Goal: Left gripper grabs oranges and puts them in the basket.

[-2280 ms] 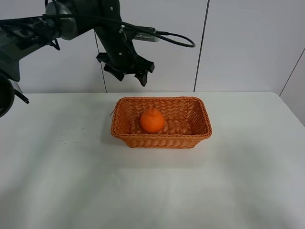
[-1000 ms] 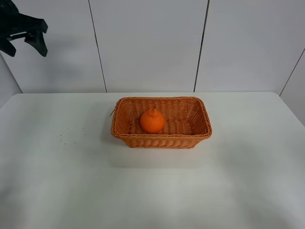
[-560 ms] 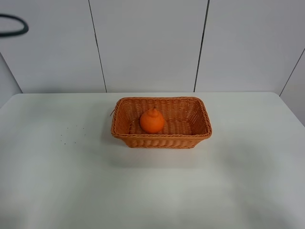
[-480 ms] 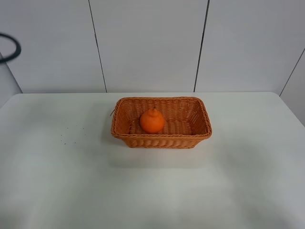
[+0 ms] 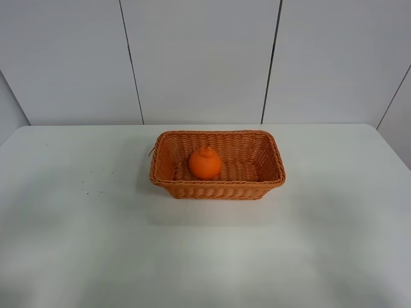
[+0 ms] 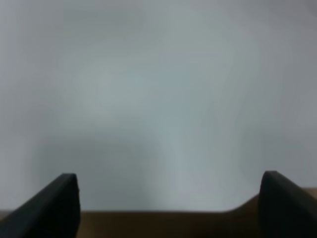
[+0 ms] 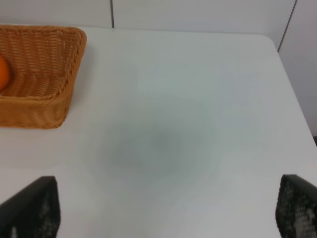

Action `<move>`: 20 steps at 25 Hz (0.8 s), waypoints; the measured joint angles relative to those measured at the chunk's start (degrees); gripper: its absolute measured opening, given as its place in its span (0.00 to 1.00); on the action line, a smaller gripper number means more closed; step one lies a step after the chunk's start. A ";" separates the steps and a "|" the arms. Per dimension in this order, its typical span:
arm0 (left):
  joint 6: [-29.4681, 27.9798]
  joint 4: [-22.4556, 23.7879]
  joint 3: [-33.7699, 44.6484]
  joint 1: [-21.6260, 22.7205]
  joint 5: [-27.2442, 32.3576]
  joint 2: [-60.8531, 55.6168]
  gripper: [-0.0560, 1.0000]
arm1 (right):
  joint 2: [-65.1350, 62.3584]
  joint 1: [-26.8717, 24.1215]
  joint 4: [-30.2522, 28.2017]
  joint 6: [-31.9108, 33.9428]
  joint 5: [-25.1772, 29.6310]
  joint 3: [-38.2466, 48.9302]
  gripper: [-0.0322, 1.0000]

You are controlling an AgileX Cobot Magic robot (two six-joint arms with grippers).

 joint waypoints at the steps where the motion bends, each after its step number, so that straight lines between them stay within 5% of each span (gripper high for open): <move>1: 0.00 -0.21 0.19 0.00 -0.49 -2.08 0.85 | 0.00 0.00 0.00 0.00 0.00 0.00 0.70; 20: -0.06 -0.54 0.25 0.00 -0.96 -18.66 0.85 | 0.00 0.00 0.00 0.00 0.00 0.00 0.70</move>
